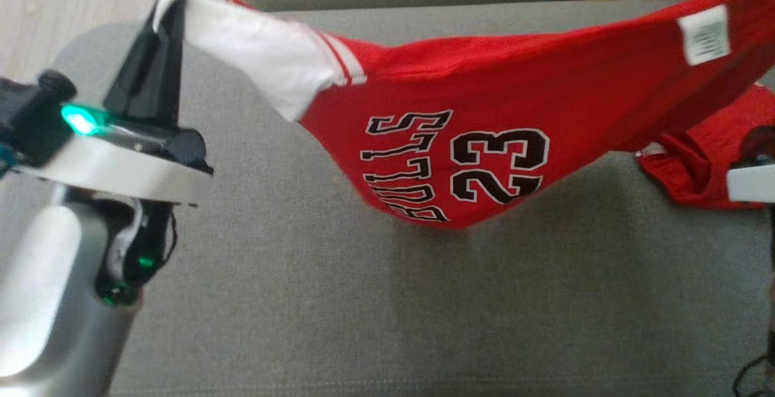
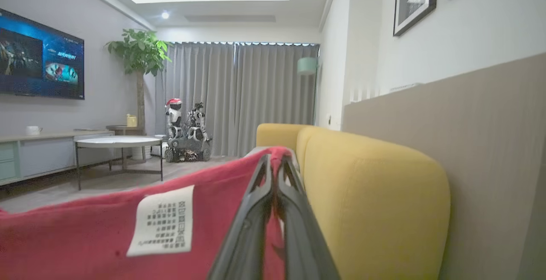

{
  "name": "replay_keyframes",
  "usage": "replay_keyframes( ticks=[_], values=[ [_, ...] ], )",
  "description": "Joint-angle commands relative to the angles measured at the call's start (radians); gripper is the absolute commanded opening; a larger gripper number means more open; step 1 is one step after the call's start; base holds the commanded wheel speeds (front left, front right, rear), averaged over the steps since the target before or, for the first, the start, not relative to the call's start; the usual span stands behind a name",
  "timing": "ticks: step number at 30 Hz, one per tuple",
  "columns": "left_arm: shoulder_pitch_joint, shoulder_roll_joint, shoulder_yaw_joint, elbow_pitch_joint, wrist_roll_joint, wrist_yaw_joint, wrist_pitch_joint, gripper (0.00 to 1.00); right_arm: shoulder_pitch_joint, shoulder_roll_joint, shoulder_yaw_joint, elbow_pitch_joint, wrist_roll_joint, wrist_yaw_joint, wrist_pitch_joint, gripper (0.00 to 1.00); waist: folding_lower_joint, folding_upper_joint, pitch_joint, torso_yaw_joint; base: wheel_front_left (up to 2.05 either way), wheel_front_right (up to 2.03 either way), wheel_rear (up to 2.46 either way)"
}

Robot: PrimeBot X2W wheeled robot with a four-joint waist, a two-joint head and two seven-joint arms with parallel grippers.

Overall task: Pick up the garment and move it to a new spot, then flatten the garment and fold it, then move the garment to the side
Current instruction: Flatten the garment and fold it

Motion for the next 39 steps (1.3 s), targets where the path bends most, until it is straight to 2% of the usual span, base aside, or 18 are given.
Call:
replay_keyframes(
  ticks=[1,6,11,19,27,31,34,39],
  values=[
    [-0.087,0.055,0.067,-0.083,0.015,0.015,0.022,0.00,-0.045,-0.021,0.002,-0.078,-0.008,-0.001,0.020,0.00,0.0000,0.0000,-0.017,-0.002,0.00,0.00,0.00],
    [-0.119,0.072,0.076,-0.152,0.024,0.031,0.059,0.00,-0.056,-0.022,-0.015,-0.118,0.003,-0.001,0.044,0.00,0.0000,0.0000,-0.031,-0.002,0.00,0.00,0.00],
    [-0.157,0.070,0.075,-0.164,0.014,0.033,0.084,0.00,-0.074,-0.026,-0.016,-0.100,0.029,-0.001,0.059,0.00,0.0000,0.0000,-0.034,0.003,0.00,0.00,0.00],
    [-0.299,0.046,0.062,-0.029,-0.014,-0.019,0.077,0.00,-0.201,-0.030,0.007,0.008,0.072,-0.001,0.059,0.00,0.0000,0.0000,0.031,0.009,0.00,0.00,0.00],
    [-0.618,-0.010,0.049,0.302,0.009,-0.098,-0.019,0.00,-0.533,-0.040,0.115,0.258,0.120,-0.001,0.003,0.00,0.0000,0.0000,0.126,0.005,0.00,0.00,0.00],
    [-0.775,-0.037,0.038,0.501,0.038,-0.132,-0.091,0.00,-0.719,-0.027,0.181,0.438,0.143,-0.001,-0.070,0.00,0.0000,0.0000,0.144,0.001,0.00,0.00,0.00],
    [-0.837,-0.058,0.028,0.617,0.048,-0.157,-0.128,0.00,-0.785,-0.033,0.216,0.550,0.156,-0.001,-0.128,0.00,0.0000,0.0000,0.141,0.000,0.00,0.00,0.00],
    [-0.961,-0.111,0.050,0.827,0.066,-0.143,-0.161,0.00,-0.981,0.039,0.283,0.835,0.135,-0.001,-0.235,0.00,0.0000,0.0000,0.181,-0.001,0.00,0.00,0.00]
  ],
)
